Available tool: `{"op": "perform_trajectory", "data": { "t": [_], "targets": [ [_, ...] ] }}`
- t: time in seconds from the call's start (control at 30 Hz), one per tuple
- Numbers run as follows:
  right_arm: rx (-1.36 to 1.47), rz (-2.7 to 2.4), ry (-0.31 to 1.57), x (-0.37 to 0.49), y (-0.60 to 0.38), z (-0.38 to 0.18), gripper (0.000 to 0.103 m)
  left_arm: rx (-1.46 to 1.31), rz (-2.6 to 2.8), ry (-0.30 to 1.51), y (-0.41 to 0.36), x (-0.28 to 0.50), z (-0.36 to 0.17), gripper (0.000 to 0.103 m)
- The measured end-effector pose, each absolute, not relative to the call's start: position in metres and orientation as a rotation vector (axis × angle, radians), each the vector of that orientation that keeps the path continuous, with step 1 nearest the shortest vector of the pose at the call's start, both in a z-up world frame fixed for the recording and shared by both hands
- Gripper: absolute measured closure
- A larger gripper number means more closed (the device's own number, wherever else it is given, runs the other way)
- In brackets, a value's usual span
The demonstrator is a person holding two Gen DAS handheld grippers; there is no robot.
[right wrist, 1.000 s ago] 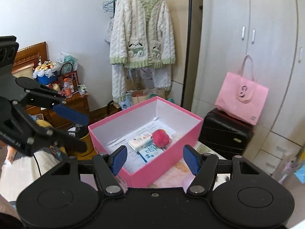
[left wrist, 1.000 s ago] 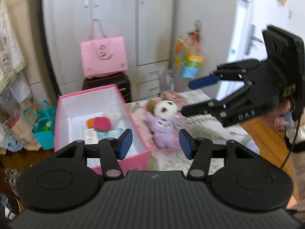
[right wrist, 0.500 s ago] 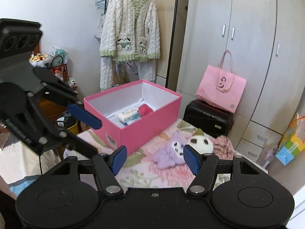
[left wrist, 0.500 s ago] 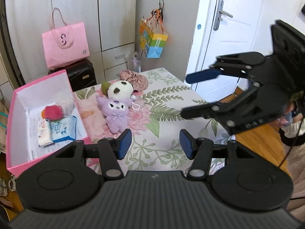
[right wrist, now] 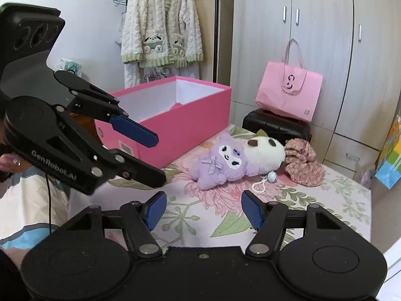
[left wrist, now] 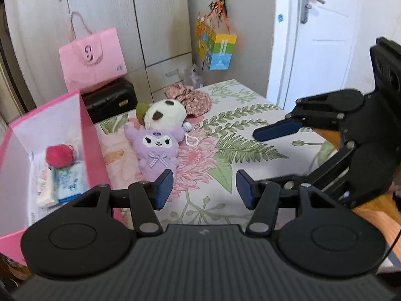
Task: Organize soft objects
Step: 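Move the left gripper toward the purple Kuromi plush on the bed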
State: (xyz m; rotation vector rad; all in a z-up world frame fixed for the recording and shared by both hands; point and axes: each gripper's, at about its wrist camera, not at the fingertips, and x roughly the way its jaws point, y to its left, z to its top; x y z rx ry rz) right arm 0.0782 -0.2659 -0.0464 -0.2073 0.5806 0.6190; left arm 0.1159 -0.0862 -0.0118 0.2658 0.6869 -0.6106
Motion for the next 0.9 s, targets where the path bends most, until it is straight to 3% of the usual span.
{"op": "perform_trajectory", "data": {
  "t": [0.47,0.9],
  "targets": [
    [-0.077,0.651,0.654,0.171,-0.25,-0.113,0.032,0.206,-0.405,0.734,-0.113,0.204,-0.053,0.049],
    [-0.065,0.644,0.682,0.196,-0.225,-0.129,0.032,0.16,-0.33,0.789,-0.112,0.24,-0.071,0.045]
  ]
}}
